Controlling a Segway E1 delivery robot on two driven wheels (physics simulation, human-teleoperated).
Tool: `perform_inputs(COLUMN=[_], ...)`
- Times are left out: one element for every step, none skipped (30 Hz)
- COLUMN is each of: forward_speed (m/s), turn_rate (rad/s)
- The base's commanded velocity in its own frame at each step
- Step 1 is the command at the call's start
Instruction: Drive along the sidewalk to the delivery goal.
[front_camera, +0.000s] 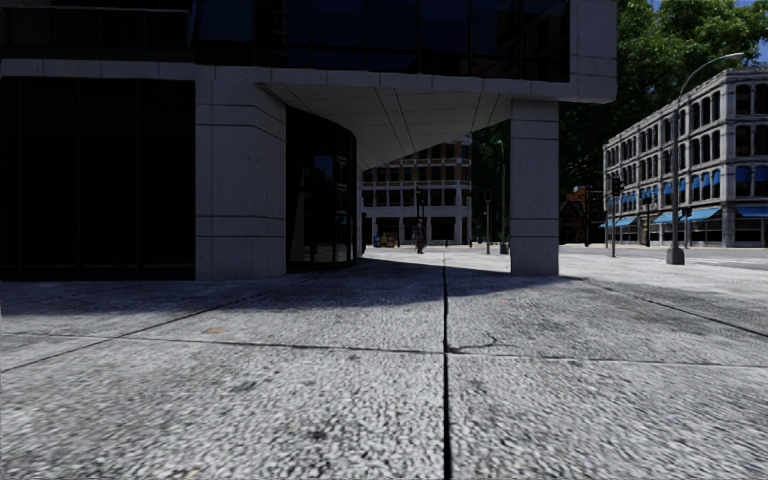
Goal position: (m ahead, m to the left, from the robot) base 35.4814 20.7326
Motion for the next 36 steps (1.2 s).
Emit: perform_inputs(forward_speed=[1.96, 1.96, 1.96, 1.96, 1.96, 1.96, 1.96, 2.00, 2.00, 2.00, 2.00, 2.00, 2.00, 2.00, 2.00, 2.00, 2.00, 2.00, 2.00, 2.00, 2.00, 2.00, 2.00, 2.00, 2.00, 2.00, 2.00, 2.00, 2.00, 2.00, 2.00, 2.00, 2.00, 2.00, 2.00, 2.00], turn_rate=[0.00, 0.00, 0.00, 0.00, 0.00, 0.00, 0.00, 0.00, 0.00, 0.00, 0.00, 0.00, 0.00, 0.00, 0.00, 0.00, 0.00, 0.00, 0.00, 0.00, 0.00, 0.00, -0.09, -0.25, -0.25, -0.32, -0.34, -0.34, -0.34, -0.34, -0.34, -0.34, -0.34, -0.33, -0.33, -0.24])
